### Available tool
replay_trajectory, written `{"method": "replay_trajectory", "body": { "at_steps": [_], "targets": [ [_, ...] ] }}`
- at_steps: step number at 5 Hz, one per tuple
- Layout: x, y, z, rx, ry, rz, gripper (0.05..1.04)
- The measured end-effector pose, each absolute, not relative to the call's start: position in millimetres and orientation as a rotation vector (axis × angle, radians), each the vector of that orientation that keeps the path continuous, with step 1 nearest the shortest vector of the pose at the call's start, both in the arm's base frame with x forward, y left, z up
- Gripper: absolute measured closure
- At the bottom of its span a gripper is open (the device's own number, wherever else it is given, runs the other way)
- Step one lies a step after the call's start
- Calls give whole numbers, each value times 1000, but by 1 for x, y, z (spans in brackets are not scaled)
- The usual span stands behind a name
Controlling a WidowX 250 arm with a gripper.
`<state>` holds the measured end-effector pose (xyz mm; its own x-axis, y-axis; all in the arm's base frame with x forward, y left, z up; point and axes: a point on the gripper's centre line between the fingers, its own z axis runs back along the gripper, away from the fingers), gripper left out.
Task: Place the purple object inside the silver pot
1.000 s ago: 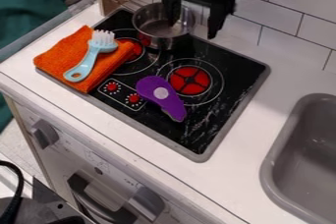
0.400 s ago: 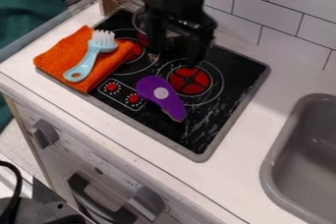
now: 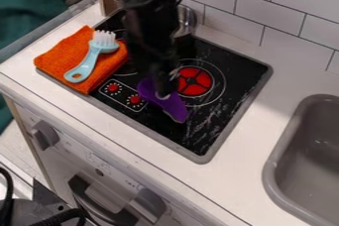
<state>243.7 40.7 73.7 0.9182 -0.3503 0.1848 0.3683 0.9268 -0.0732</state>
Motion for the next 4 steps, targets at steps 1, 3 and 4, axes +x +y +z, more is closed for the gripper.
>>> {"method": "replay_trajectory", "body": {
  "at_steps": [1, 3, 4],
  "targets": [
    [232, 45, 65, -147, -194, -507, 78],
    [238, 42, 60, -105, -212, -565, 79],
    [243, 39, 53, -91, -208, -558, 79]
  ]
}}
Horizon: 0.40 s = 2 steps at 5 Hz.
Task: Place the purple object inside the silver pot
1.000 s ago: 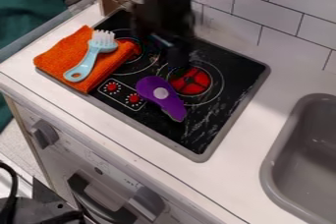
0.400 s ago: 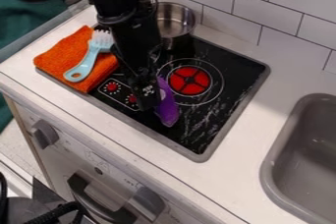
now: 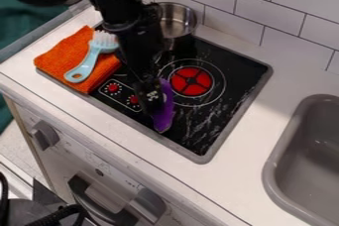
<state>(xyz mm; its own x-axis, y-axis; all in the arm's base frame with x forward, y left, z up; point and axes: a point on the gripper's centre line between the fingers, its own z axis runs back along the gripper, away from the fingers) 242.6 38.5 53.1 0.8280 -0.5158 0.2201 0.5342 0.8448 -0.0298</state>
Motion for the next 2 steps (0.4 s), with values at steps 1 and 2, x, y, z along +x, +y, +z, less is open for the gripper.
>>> {"method": "replay_trajectory", "body": {
  "at_steps": [1, 2],
  "targets": [
    [249, 33, 49, -82, -199, -563, 78],
    [254, 27, 46, -76, -194, -567, 77]
  ]
}}
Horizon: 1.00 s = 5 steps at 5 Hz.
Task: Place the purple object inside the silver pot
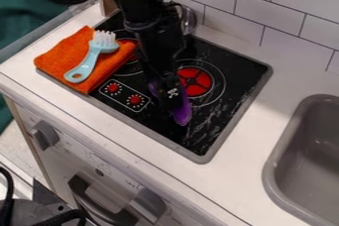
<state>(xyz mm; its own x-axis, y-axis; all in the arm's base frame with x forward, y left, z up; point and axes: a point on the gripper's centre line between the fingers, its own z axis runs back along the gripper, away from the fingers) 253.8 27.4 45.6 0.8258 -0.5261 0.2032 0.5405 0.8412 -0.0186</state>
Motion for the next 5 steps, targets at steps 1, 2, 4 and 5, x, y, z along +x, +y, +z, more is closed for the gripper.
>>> {"method": "replay_trajectory", "body": {
  "at_steps": [1, 2, 4, 5],
  "targets": [
    [253, 28, 46, -75, -190, -549, 126],
    [247, 24, 39, -95, -183, -533, 338],
    [243, 18, 41, -140, -196, -253, 758],
    [248, 5, 46, -129, -156, -191, 759]
  ]
}}
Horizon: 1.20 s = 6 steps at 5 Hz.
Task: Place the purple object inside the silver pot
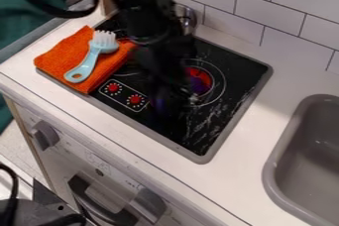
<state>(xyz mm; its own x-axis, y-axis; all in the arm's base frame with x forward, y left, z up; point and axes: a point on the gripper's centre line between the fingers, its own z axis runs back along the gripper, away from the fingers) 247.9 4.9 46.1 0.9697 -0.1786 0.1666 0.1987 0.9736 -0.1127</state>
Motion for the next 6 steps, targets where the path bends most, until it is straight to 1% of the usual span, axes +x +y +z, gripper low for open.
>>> {"method": "replay_trajectory", "body": {
  "at_steps": [1, 2, 3, 4, 5, 6],
  "targets": [
    [267, -13, 60, -41, -137, -150, 759],
    [297, -32, 66, 81, -101, -167, 759],
    [335, -39, 69, 153, -93, -161, 759],
    [368, -19, 74, 154, -132, -84, 759],
    [386, 35, 80, 154, -118, 42, 759],
    [389, 81, 90, 149, -116, 131, 759]
  ]
}}
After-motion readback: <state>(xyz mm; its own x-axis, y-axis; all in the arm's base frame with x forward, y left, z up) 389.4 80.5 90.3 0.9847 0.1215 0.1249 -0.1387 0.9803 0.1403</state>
